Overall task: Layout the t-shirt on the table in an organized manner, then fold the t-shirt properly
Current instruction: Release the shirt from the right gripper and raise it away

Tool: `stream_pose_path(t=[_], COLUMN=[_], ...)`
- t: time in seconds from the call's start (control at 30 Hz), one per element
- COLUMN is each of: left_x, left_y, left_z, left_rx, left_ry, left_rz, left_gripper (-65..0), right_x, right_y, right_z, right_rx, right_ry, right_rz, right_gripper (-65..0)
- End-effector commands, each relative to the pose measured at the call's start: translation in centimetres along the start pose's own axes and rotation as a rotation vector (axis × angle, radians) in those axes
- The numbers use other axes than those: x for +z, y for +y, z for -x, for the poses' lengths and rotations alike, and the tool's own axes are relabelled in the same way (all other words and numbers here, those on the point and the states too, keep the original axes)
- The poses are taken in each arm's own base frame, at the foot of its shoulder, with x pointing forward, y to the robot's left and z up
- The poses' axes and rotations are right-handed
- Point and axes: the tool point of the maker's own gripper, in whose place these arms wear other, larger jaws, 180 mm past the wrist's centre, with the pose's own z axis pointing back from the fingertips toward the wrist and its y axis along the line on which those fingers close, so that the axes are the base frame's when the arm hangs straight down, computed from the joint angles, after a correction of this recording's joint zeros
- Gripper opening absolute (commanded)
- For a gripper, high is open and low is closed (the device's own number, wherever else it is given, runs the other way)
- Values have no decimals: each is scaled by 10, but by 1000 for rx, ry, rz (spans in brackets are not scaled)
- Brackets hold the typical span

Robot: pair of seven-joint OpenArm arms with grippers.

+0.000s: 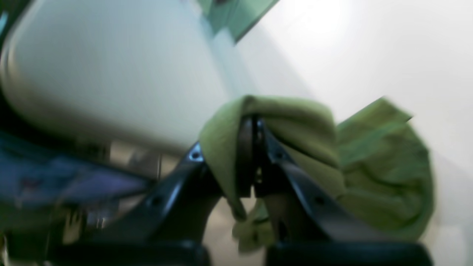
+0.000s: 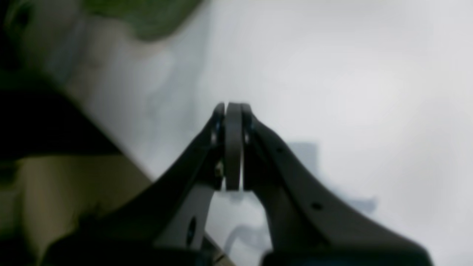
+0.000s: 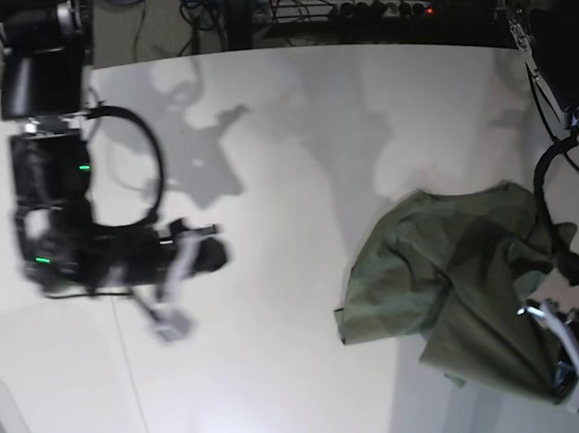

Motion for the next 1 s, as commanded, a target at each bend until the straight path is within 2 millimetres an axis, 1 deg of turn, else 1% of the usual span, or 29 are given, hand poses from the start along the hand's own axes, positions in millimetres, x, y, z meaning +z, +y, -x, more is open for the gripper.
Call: stream_pose_path(t=[0.0,0.07,0.13,0.2,0.23,0.3,0.37,0.47,0.53,0.67,0.73,0.77,0.83,0.9,0.97], left_x=[6,11,15,17,17,18,19,20,20,29,33,35,43,48,50], left_y=[14,21,24,24,23,15,8,0,1,26,37,44,52,56,55], left_z=[-8,8,20,26,26,31,39,48,49,68,77,80,97,103,108], left_rx=[9,12,-5,-4,-9,-18,-35,-35,-36,-84,-115,-136,-189,-243,-319], left_ry=[-39,0,31,43,36,25,31,43,48,127,170,190,259,270,269], left_rz=[-39,-59,-59,-58,-58,-39,-16,5,2,-91,-135,-162,-192,-212,-224], left_gripper=[-650,-650,-650,-650,-650,-650,-650,-650,-650,-650,-650,-650,-650,-650,-650], right_x=[-7,-37,-66,-89,-99,-119,-132,-141,-144,-146,-144,-143,-141,-139,-138], right_y=[12,37,63,80,88,97,105,127,134,119,109,108,106,105,110], right_z=[-23,-24,-23,-20,-18,-12,-7,-8,-5,10,21,23,27,34,37], right_rx=[41,81,108,124,124,120,140,141,118,80,67,65,63,58,60], right_ry=[-40,1,34,73,93,127,134,108,104,139,152,151,154,157,151], right_rz=[-40,-106,-165,-201,-216,-230,-238,-302,-331,-307,-295,-295,-293,-295,-309], right_gripper=[-650,-650,-650,-650,-650,-650,-650,-650,-650,-650,-650,-650,-650,-650,-650])
